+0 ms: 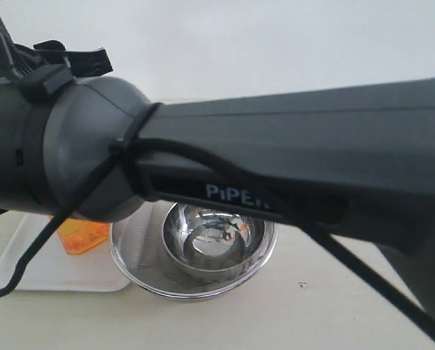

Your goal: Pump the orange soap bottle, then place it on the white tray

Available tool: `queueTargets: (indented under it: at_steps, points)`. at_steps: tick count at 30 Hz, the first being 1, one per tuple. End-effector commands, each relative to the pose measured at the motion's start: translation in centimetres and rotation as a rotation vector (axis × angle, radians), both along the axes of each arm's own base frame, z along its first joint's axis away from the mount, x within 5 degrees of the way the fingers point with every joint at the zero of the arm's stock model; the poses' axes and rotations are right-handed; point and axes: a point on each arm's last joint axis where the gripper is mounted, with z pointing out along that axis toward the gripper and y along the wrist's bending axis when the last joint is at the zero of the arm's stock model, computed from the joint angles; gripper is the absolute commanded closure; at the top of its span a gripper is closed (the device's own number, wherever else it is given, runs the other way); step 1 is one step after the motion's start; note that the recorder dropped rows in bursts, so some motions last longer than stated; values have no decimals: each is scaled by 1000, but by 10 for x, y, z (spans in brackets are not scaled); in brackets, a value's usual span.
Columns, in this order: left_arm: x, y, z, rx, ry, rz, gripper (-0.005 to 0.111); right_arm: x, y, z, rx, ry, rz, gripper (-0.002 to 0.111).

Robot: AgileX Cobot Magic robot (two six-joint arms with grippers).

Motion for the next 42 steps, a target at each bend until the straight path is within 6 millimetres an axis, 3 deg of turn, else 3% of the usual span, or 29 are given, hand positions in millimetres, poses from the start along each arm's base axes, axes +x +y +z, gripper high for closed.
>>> queueTargets:
  at_steps: [1,11,13,16,20,25,29,35,42]
  points:
    - [0,0,-1,-16,0,3,102,-14,2,12,-4,-30,21,54]
    - [0,0,-1,-16,0,3,102,-49,-1,30,-70,-80,-14,55]
    - [0,0,-1,-16,0,3,102,-60,-4,37,-106,-102,-23,58]
    - [0,0,-1,-16,0,3,102,-73,-13,47,-153,-125,-88,72]
    - [0,0,-1,-16,0,3,102,-71,-32,67,-201,-149,-142,73]
    - [0,0,-1,-16,0,3,102,-57,-48,75,-228,-154,-174,76]
    - [0,0,-1,-16,0,3,102,-41,-61,84,-241,-160,-213,107]
    - [0,0,-1,-16,0,3,102,-16,-79,98,-246,-175,-229,108]
    - [0,0,-1,-16,0,3,102,18,-90,114,-219,-236,-90,108]
